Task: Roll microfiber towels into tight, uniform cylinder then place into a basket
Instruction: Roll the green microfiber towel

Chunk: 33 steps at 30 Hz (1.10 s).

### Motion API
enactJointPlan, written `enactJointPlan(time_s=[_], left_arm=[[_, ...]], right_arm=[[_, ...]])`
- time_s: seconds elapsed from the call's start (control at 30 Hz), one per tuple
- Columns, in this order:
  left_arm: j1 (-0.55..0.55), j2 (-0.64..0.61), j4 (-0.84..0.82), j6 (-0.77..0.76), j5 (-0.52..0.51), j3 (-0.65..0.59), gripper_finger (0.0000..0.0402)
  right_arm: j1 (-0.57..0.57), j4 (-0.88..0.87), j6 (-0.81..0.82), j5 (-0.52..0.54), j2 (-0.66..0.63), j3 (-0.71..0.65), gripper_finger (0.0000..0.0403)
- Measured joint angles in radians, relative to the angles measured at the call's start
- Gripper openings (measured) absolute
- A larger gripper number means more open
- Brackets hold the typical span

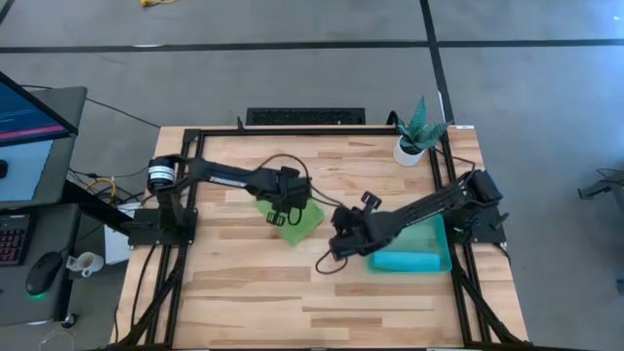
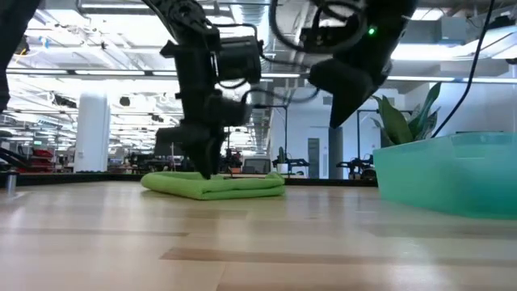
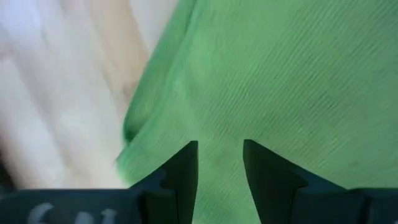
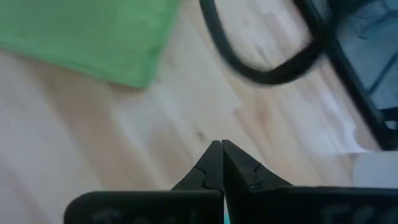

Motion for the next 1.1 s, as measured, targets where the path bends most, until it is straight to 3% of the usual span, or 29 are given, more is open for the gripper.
enactJointPlan(time_s=[0.17,0.43,0.8,1.1], left_arm=[[0.034,-0.05,0.089,-0.094,0.222,-0.004,0.0121],[-0.08,-0.058,0.324,-0.321,0.261,-0.109,0.0121],[-0.271,-0.057,0.42,-0.592,0.018,-0.223,0.0121],[-0.365,-0.064,0.421,-0.616,-0.022,-0.277,0.0121]], right_arm=[[-0.044,-0.048,0.05,0.016,0.0,-0.019,0.002],[-0.068,-0.059,0.169,0.006,0.0,-0.129,0.0018],[-0.107,-0.008,0.134,0.006,0.0,-0.153,0.0018],[-0.099,0.095,0.161,-0.015,0.0,-0.153,0.0019]])
